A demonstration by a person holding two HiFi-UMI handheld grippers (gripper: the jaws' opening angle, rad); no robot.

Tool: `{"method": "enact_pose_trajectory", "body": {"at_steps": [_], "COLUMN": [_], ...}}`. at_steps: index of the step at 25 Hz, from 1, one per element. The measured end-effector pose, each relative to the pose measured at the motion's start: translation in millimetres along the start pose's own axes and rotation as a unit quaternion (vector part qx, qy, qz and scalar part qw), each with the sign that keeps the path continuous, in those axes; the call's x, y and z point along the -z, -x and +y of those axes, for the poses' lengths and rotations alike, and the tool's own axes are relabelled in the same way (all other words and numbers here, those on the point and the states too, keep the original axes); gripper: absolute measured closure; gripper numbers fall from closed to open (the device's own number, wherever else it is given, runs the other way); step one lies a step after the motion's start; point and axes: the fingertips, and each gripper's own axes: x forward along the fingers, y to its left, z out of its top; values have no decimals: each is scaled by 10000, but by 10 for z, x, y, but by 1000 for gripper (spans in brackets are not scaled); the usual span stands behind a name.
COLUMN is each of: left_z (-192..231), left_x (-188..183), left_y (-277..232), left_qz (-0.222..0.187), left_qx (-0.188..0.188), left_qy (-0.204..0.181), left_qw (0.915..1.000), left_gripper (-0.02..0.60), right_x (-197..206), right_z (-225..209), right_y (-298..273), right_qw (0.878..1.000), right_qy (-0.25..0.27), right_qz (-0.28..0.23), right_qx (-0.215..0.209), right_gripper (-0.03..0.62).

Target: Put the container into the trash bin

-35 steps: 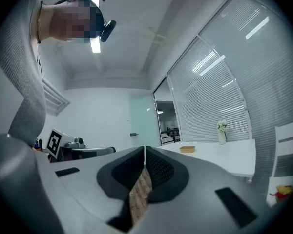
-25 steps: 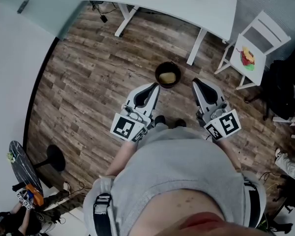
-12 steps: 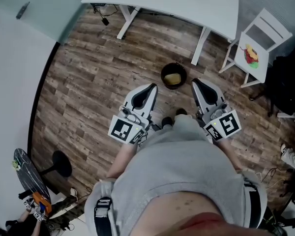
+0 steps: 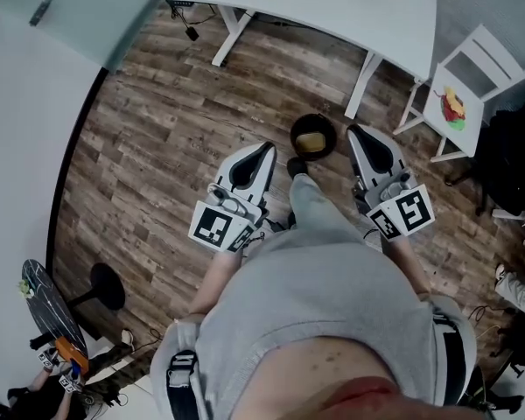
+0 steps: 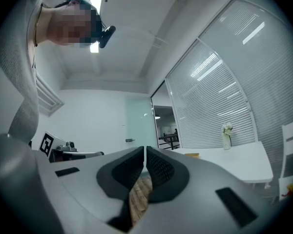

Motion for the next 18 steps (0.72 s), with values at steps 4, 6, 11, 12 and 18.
{"method": "enact_pose_trajectory", "body": {"at_steps": [4,6,11,12,18], "left_z": [261,401,815,908,1331], "left_x": [3,17,-42,-54,-118], "left_y": [-151,-278,-652,-723,-1195], "left_qz": [12,28,-44,-52,-103], "left_qx": [-23,-6,-37,-62,-103], "left_qy": [-40,-41,-21,-24,-69], "left_qw": [10000,10000,10000,10000,9999], "left_gripper": [571,571,571,571,571], "right_x": [-18,-20,-75,-86,-110], "right_z": [-157,-262,-587,-649,-1025], "right_y": [-300,-455,-890,-988,-1504], "right_qw": [10000,10000,9999,9999,9998], "right_qy": [23,43,70,76,86], "right_qz": [-71,-65,-81,-87,-32], "right_qx": [-13,-20,-51,-58,-159], "right_gripper": [520,520,520,520,520]}}
